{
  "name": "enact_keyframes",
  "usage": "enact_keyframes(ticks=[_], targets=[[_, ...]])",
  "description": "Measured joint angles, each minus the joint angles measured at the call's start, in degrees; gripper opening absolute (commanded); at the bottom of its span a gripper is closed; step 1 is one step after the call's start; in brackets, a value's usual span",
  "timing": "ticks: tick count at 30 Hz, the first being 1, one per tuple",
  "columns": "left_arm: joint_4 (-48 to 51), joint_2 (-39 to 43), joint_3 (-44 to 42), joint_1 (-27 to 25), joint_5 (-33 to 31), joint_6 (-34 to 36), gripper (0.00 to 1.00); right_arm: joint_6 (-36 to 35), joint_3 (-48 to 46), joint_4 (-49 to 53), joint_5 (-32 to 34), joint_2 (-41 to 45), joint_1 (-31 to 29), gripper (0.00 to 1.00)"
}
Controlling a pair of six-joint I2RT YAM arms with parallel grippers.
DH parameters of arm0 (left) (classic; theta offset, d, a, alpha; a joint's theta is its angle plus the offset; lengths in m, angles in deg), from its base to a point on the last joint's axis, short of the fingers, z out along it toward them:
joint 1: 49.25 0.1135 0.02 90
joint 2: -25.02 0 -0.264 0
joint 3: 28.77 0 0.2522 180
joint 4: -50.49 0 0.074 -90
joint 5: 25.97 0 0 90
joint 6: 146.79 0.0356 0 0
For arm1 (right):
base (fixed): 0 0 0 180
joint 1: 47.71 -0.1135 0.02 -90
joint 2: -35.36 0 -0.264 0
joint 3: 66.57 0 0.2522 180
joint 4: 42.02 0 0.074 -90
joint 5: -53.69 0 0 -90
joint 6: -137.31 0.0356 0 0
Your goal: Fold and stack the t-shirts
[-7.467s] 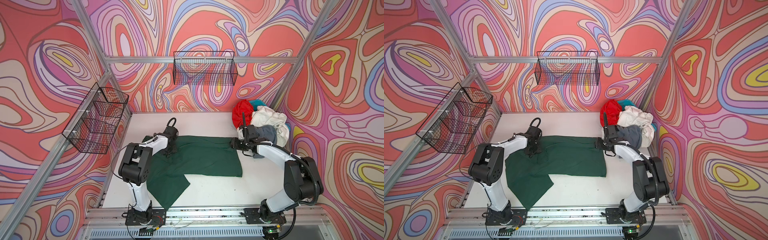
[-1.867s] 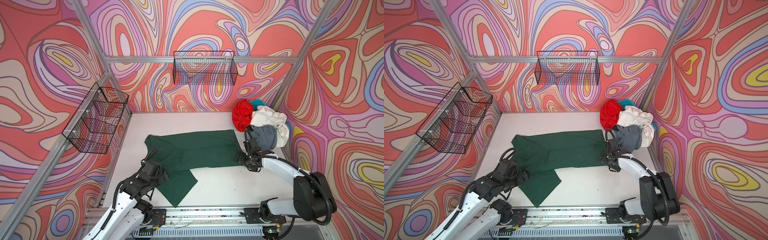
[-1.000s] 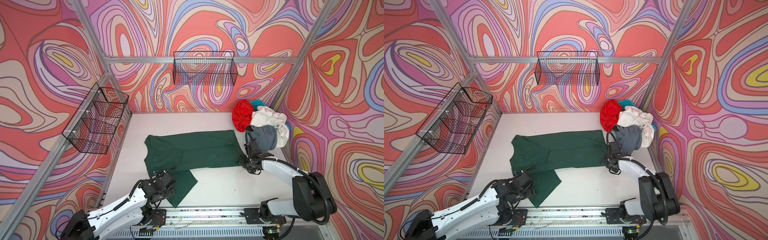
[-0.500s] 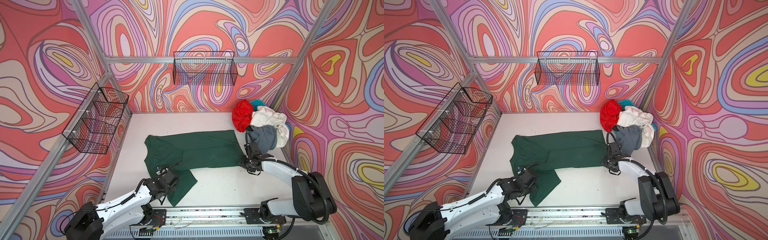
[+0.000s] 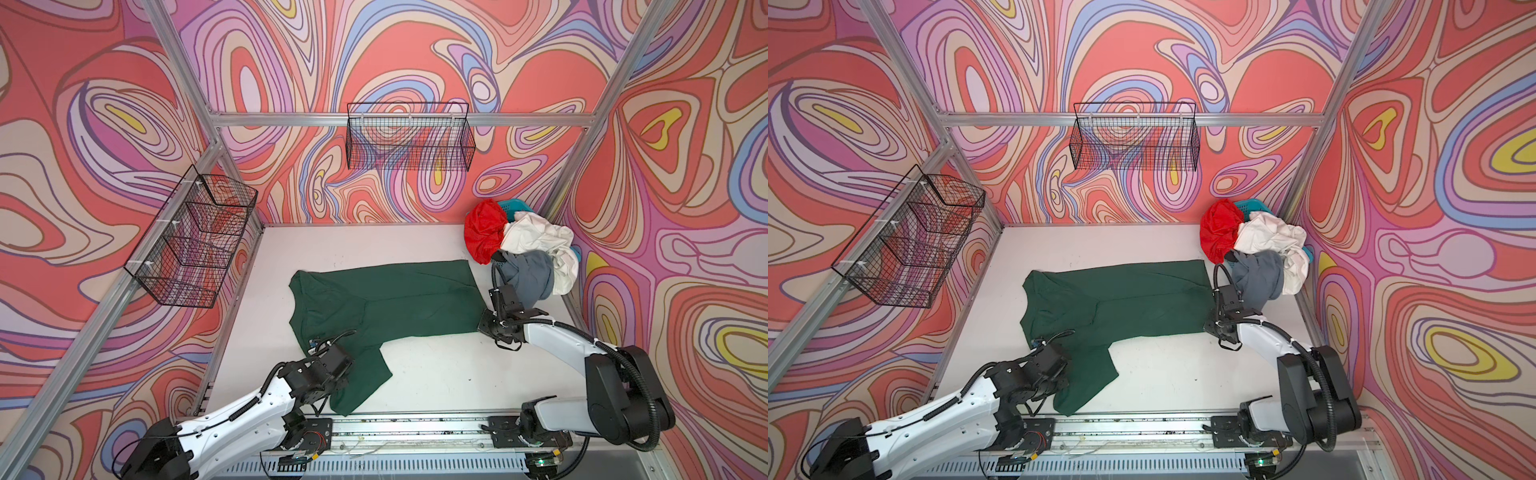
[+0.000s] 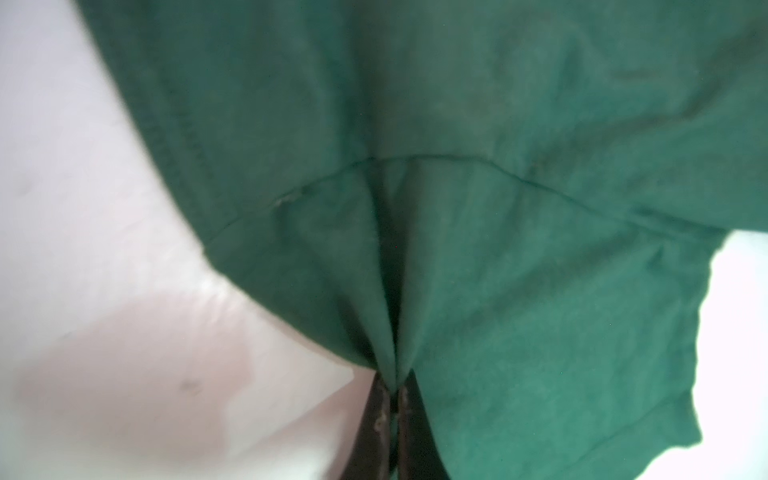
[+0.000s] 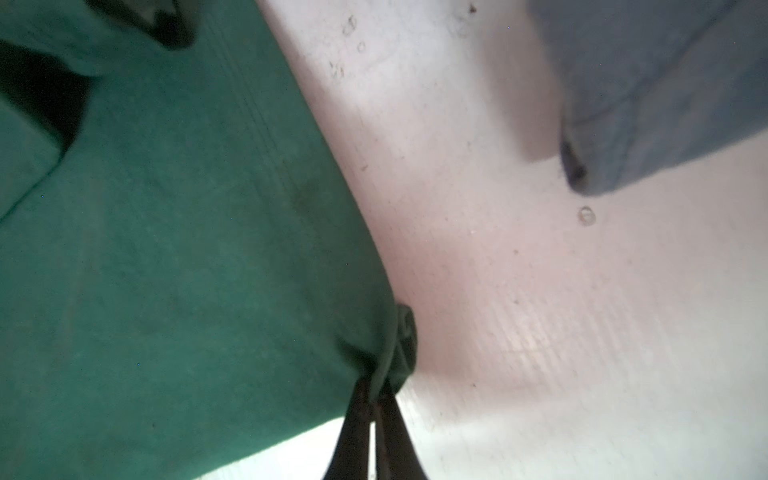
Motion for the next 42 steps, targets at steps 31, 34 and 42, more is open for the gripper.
enact_keyframes(ticks=[31,34,42], targets=[[3.23,-6.86,18.05,19.02,-2.45,16.46,0.0,-3.45,11.65,2.16,-2.89,-3.82,0.0,0.0],[0.92,-8.9,18.51,22.45,-0.15,18.36,0.0,-3.61,13.46,2.03,-2.86,-6.51,0.0,0.0],[-2.08,-12.83,21.16,28.65,4.44,22.36,0.0,-4.04,18.14,1.07,-2.29,-12.7,0.0,0.0]])
